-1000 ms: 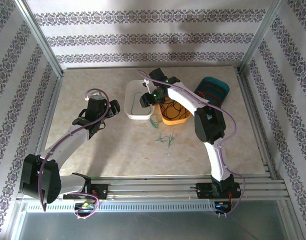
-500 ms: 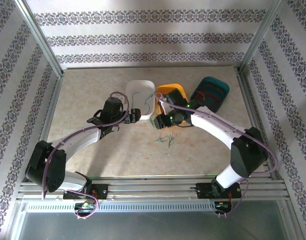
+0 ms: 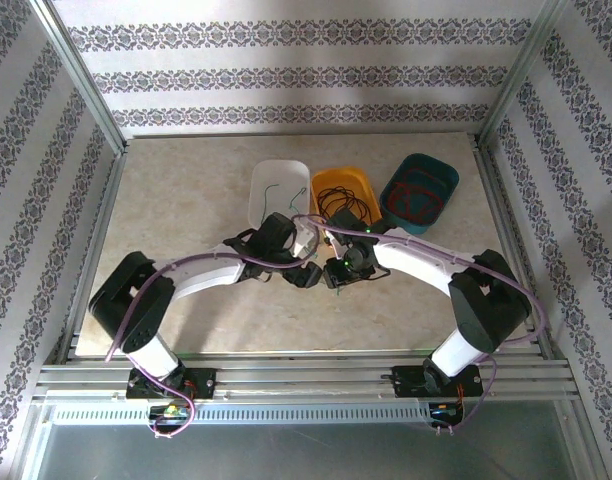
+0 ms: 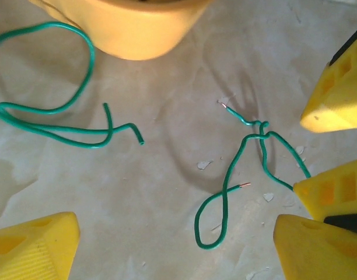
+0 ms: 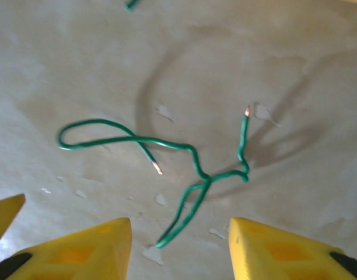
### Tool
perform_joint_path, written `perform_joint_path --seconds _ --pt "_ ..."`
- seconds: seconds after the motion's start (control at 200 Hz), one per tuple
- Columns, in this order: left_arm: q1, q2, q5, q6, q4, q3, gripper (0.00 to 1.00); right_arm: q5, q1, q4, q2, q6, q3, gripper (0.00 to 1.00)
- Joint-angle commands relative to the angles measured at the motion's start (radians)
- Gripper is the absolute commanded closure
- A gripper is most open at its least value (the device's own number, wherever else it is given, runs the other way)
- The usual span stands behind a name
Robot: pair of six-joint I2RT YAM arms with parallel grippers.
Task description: Untangle the cables
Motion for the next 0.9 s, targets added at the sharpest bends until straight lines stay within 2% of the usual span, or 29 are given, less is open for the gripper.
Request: perform_joint_path --seconds 0.0,0.115,0.165,0.24,0.31,0.415,0.54,0.71,0.894 --pt "-0.03 0.075 0.034 0.092 -0.06 0.049 0.15 -0.016 0.007 0.036 0.025 0.026 -0.007 0.54" --pt "-0.031 0.13 0.052 0.112 -0.061 0.079 0.18 -0.059 0.006 0.083 0.037 0.044 -0.037 0.58" --pt "-0.031 0.15 0.051 0.115 -0.066 0.09 0.21 -0.065 0.003 0.088 0.045 0.046 -0.04 0.66" --pt "-0.031 0.171 0.062 0.125 -0.079 0.103 0.25 -0.073 -0.005 0.094 0.043 0.044 -0.045 0.82" --pt "-0.032 0.186 0.074 0.126 -0.074 0.108 0.33 -0.1 -0.018 0.113 0.027 0.047 -0.058 0.9" --pt "-0.032 0.202 0.117 0.106 -0.047 0.114 0.47 -0.182 -0.043 0.151 -0.008 0.046 -0.081 0.92" --pt "-0.03 0.228 0.187 0.072 -0.004 0.119 0.72 -0.28 -0.076 0.196 -0.058 0.061 -0.11 0.93" --pt "-0.028 0.271 0.198 0.051 -0.019 0.14 1.0 -0.338 -0.147 0.222 -0.136 0.094 -0.139 0.94" --pt "-0.012 0.246 0.098 0.007 0.019 0.094 1.0 -0.434 -0.298 0.265 -0.268 0.146 -0.183 0.94"
